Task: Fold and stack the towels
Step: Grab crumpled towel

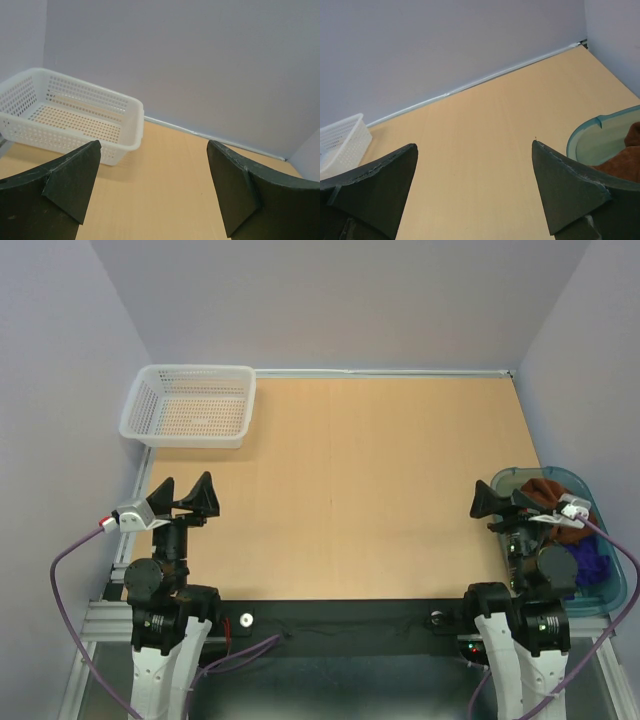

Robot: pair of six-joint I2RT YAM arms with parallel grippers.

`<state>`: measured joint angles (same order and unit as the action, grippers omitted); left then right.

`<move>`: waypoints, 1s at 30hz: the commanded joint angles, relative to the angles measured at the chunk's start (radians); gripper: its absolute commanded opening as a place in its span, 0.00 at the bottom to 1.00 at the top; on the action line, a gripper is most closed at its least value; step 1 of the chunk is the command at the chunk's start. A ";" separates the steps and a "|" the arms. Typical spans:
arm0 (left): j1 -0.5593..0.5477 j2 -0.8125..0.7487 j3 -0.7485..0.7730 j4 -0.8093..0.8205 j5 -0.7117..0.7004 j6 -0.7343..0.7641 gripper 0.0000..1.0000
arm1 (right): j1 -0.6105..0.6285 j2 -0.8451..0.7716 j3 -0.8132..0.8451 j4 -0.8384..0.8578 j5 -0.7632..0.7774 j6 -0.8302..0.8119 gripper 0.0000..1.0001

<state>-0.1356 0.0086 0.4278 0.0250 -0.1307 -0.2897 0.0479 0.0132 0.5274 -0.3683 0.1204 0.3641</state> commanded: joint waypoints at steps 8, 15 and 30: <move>-0.021 -0.139 0.002 0.041 0.022 0.014 0.99 | 0.009 0.224 0.127 -0.014 0.103 0.009 1.00; -0.055 -0.140 0.002 0.026 0.005 0.012 0.99 | 0.009 0.692 0.377 -0.205 0.465 0.048 1.00; -0.142 -0.142 -0.006 0.024 -0.020 0.015 0.99 | -0.336 1.271 0.513 -0.322 0.578 0.229 0.99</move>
<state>-0.2638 0.0086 0.4267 0.0139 -0.1398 -0.2893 -0.2420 1.2461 0.9817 -0.6636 0.7258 0.5037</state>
